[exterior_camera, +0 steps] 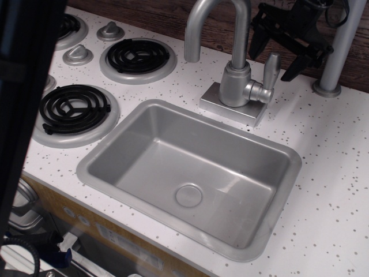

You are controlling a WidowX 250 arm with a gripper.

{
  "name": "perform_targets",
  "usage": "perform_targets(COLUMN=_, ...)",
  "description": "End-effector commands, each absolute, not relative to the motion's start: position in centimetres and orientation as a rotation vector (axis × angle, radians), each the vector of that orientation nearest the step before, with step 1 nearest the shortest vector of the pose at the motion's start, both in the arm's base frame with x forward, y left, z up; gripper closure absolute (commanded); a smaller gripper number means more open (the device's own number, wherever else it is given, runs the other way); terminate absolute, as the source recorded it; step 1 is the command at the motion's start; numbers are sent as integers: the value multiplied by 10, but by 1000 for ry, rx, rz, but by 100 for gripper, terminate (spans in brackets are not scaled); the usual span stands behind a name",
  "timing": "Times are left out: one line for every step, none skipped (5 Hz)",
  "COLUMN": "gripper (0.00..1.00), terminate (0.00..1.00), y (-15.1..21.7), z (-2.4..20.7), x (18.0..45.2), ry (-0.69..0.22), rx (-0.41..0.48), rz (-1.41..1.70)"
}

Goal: Lever vertical to front

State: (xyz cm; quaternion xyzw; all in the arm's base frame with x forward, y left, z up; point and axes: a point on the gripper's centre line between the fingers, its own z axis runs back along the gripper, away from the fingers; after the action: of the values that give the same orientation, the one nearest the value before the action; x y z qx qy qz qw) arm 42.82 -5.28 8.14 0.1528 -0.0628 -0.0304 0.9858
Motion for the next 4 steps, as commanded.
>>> perform_targets(gripper=100, terminate=0, y=-45, z=98, x=440, ry=-172, rx=270, rz=-24)
perform_targets(gripper=100, terminate=0, y=-49, z=100, x=434, ry=-150, rx=260, rz=-4)
perform_targets(gripper=100, terminate=0, y=-55, z=104, x=420, ry=-103, rx=242, rz=31)
perform_targets(gripper=100, terminate=0, y=-60, z=89, x=403, ry=-71, rx=232, rz=55)
